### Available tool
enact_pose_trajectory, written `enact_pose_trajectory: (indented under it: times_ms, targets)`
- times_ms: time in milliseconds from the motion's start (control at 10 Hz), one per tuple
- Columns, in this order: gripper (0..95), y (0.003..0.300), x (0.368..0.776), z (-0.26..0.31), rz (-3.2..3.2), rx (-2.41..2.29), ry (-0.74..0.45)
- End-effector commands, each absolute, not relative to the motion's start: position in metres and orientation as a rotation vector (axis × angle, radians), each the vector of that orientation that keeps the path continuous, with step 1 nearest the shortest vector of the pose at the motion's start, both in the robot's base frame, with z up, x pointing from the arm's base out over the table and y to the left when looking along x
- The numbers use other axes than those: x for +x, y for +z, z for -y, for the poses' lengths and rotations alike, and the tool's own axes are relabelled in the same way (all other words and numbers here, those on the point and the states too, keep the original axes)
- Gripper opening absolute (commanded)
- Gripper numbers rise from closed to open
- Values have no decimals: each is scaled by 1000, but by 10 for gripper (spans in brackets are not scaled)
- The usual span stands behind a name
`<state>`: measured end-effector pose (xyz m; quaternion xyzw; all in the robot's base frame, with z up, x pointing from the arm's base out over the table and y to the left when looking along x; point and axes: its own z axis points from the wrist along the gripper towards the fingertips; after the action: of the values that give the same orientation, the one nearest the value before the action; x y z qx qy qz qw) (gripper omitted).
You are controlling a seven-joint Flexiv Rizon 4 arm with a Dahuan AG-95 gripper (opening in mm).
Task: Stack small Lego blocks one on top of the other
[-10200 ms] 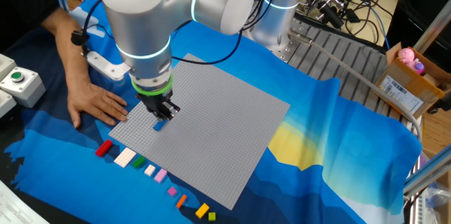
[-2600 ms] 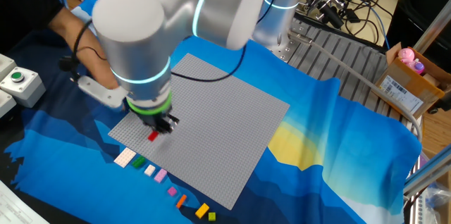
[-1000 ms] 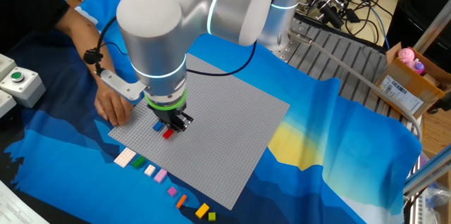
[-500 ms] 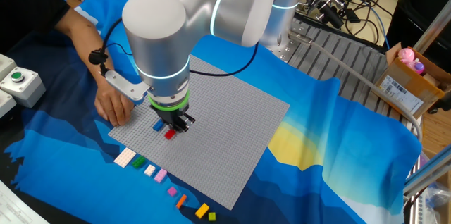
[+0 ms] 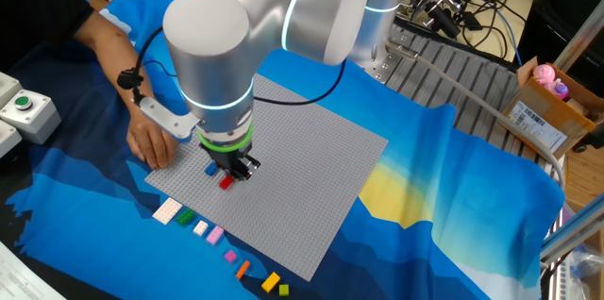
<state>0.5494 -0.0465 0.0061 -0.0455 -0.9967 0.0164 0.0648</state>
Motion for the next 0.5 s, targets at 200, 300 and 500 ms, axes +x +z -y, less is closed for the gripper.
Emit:
enact_pose_trajectory:
  times_ms: [200,300,500]
  targets:
    - [0,3,544,48,3011,-136,55]
    - [0,3,544,48,3010,-139,49]
    - [0,3,545,48,3013,-137,53]
